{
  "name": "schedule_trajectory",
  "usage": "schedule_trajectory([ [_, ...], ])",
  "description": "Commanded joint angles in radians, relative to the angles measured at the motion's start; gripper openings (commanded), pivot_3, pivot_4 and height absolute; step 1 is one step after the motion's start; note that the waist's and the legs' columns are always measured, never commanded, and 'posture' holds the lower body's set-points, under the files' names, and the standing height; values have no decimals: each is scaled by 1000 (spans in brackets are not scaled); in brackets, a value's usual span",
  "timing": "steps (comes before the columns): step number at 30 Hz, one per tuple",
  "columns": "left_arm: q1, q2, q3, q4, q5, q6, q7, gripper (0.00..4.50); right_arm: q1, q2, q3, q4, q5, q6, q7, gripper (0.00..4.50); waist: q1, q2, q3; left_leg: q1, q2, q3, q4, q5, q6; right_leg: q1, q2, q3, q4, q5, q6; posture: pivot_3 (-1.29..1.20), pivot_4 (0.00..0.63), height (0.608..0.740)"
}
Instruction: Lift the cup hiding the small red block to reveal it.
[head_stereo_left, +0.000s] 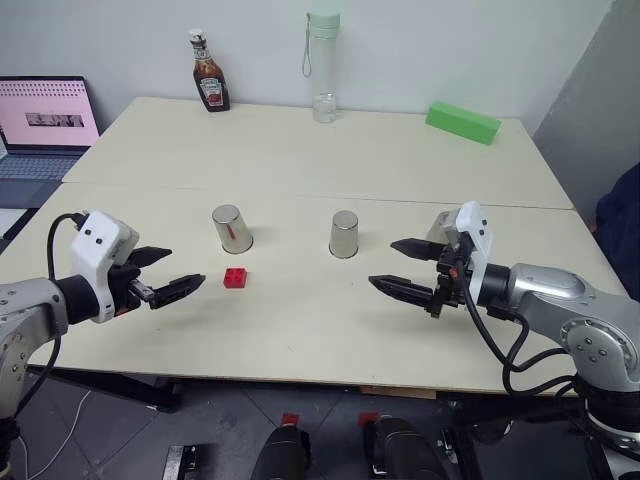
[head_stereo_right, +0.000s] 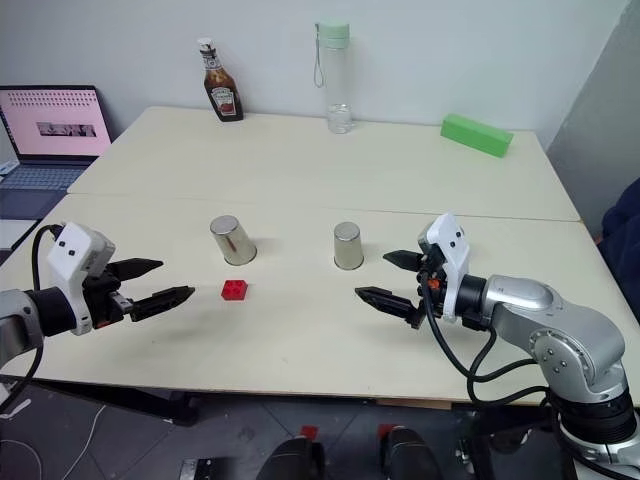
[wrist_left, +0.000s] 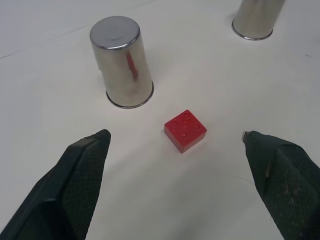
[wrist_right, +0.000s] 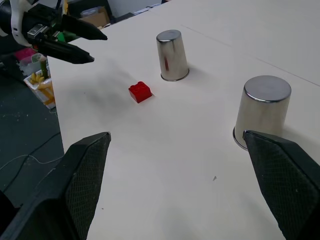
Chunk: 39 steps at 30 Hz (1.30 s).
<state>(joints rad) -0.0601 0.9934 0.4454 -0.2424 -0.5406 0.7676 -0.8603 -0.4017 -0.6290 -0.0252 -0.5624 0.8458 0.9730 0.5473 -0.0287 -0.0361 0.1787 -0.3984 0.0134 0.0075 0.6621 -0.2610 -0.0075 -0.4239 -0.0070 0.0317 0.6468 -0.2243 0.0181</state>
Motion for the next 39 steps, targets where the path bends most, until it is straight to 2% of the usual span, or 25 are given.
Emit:
schedule_trajectory([
  [1,-33,27,44,6,2,-12,6,4482,-13,-13,-27,-13,6,-16,14,4500,0,0,0,0,0,0,0,0,0,0,0,0,0,0,0,0,150,740],
  [11,-10,28,57,-16,-14,8,-18,4482,14,-41,-78,-25,18,6,-11,4500,0,0,0,0,0,0,0,0,0,0,0,0,0,0,0,0,150,740],
  [19,37,11,67,-58,-30,18,-14,4482,196,-180,-197,-69,-3,21,2,4500,3,0,0,-1,-1,0,0,0,0,0,-1,0,-1,0,-1,0,150,740],
  [39,-17,27,27,-22,-26,11,-23,4482,175,-166,-212,-66,30,26,-17,4500,0,0,0,0,0,1,0,0,0,0,0,1,0,0,-1,0,150,740],
])
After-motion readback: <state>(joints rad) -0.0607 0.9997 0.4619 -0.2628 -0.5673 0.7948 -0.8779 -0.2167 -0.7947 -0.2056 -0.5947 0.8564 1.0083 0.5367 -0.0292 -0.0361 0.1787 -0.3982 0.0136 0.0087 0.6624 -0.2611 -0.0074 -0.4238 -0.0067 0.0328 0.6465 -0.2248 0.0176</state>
